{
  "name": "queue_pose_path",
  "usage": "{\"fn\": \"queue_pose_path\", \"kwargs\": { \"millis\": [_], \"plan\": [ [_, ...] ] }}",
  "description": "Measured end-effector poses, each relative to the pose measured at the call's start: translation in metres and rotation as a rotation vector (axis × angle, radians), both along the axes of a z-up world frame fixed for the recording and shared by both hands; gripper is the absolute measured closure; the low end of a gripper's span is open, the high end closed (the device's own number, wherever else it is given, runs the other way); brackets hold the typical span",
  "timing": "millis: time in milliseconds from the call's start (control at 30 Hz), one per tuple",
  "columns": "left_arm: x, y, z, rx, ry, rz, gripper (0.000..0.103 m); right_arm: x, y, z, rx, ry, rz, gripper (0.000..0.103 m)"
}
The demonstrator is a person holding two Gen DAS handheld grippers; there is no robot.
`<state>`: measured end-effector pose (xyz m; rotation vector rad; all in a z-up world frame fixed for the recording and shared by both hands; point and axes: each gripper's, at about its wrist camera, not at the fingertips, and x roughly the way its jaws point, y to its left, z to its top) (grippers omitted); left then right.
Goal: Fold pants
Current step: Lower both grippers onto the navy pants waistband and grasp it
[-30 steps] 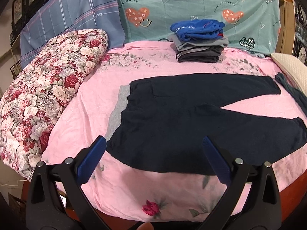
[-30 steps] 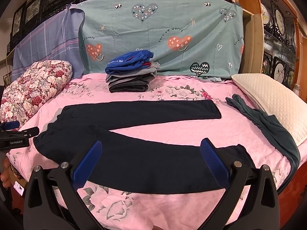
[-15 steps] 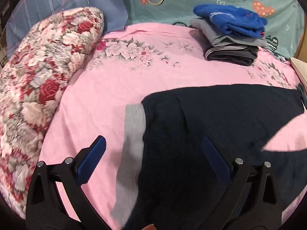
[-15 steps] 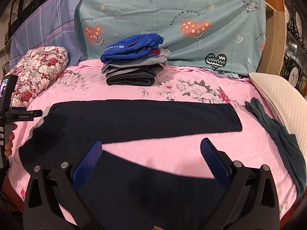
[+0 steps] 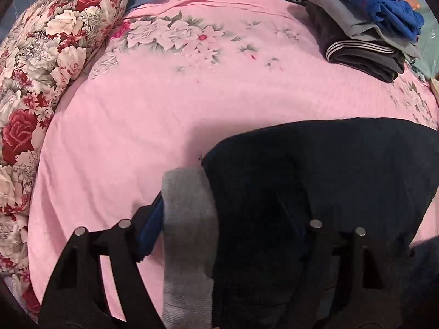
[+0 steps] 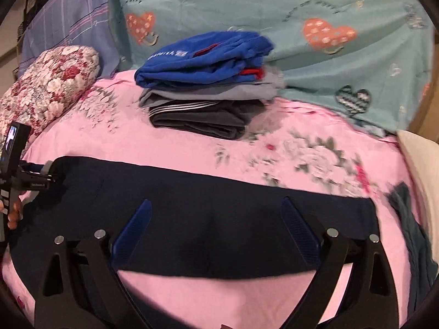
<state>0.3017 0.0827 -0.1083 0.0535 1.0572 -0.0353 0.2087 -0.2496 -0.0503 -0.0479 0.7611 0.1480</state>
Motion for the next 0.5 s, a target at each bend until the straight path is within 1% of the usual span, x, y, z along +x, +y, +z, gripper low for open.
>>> {"fn": "queue_pose_path", "kwargs": {
  "millis": [33,67,100,133,167,233,333,433,500],
  "plan": [
    [0.0,-0.003,0.0,0.011,-0.007,-0.01,0.034,0.013,0.002,-0.005,0.01,0.021,0.029,0.013],
    [-0.002,-0.007,0.001,0.025,-0.017,-0.03,0.038,0.028,0.006,-0.011,0.007,0.048,0.061,0.02],
    [-0.003,-0.009,0.002,0.032,-0.018,-0.038,0.046,0.045,0.013,-0.019,-0.018,0.074,0.09,0.027],
    [-0.004,-0.012,0.002,0.034,-0.02,-0.05,0.051,0.052,0.017,-0.023,-0.035,0.085,0.106,0.029],
    [-0.005,-0.013,0.003,0.035,-0.023,-0.056,0.052,0.065,0.024,-0.031,-0.059,0.101,0.134,0.033],
    [-0.007,-0.013,0.003,0.029,-0.023,-0.056,0.054,0.081,0.037,-0.04,-0.088,0.112,0.193,0.033],
    [-0.008,-0.011,0.003,0.013,-0.024,-0.054,0.054,0.096,0.049,-0.052,-0.108,0.143,0.271,0.033],
    [-0.006,-0.01,0.002,0.008,-0.024,-0.053,0.054,0.107,0.057,-0.068,-0.166,0.173,0.323,0.033],
    [-0.006,-0.01,0.002,0.005,-0.024,-0.053,0.054,0.112,0.063,-0.081,-0.206,0.213,0.361,0.034]
  ]
}}
